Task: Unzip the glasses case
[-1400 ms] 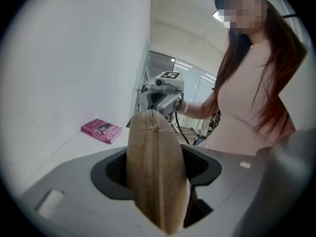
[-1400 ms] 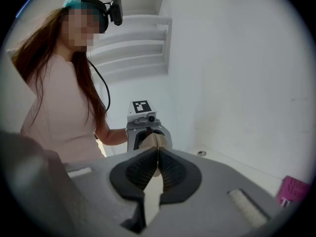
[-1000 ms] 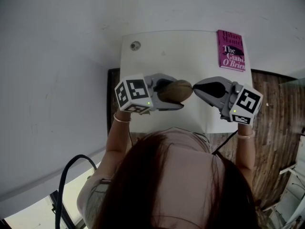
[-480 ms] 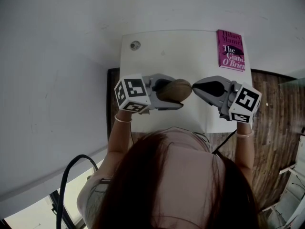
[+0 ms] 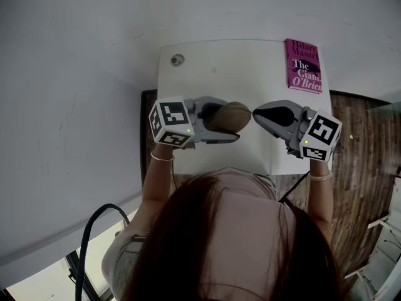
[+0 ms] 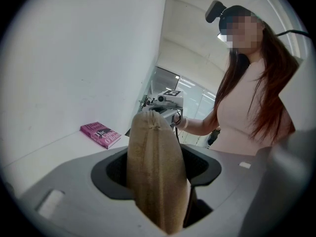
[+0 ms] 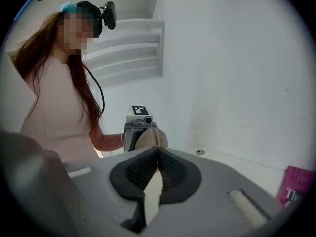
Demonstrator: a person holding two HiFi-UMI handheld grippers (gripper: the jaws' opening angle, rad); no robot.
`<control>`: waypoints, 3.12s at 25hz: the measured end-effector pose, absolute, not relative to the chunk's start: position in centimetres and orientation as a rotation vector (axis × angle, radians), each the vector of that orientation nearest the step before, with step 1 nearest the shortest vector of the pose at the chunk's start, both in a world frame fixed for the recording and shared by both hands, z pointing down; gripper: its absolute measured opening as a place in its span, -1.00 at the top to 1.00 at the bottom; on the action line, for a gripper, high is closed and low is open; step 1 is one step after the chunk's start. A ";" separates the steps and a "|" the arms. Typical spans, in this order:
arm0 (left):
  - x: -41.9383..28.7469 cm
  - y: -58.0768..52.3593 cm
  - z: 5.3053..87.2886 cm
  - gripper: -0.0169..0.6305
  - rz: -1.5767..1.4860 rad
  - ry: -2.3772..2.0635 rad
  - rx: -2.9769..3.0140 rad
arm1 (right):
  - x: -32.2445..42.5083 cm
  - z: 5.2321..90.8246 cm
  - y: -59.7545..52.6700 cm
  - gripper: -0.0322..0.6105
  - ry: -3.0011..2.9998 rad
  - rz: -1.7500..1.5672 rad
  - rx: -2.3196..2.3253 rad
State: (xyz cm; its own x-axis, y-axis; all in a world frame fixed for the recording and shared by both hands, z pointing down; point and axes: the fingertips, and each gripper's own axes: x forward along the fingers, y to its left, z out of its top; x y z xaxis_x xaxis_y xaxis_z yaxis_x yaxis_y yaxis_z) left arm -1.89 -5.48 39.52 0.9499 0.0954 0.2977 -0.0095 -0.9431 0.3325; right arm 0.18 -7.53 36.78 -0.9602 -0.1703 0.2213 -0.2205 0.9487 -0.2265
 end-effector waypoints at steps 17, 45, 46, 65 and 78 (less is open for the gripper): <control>-2.5 -7.0 37.6 0.05 0.203 0.050 2.718 | 0.0 37.4 -8.2 0.88 -2.932 0.419 0.318; -2.7 -9.9 36.0 0.05 -0.139 -0.063 2.604 | 0.0 37.8 -9.6 0.88 -2.953 0.461 0.358; -2.7 -9.9 35.9 0.05 -0.145 -0.066 2.602 | 0.0 37.9 -9.6 0.88 -2.953 0.466 0.356; -3.2 -10.6 34.5 0.04 -0.310 -0.100 2.566 | 0.0 37.9 -9.0 0.88 -2.979 0.483 0.383; -3.5 -11.2 34.5 0.04 -0.393 -0.125 2.517 | 0.0 38.2 -9.0 0.88 -2.989 0.518 0.401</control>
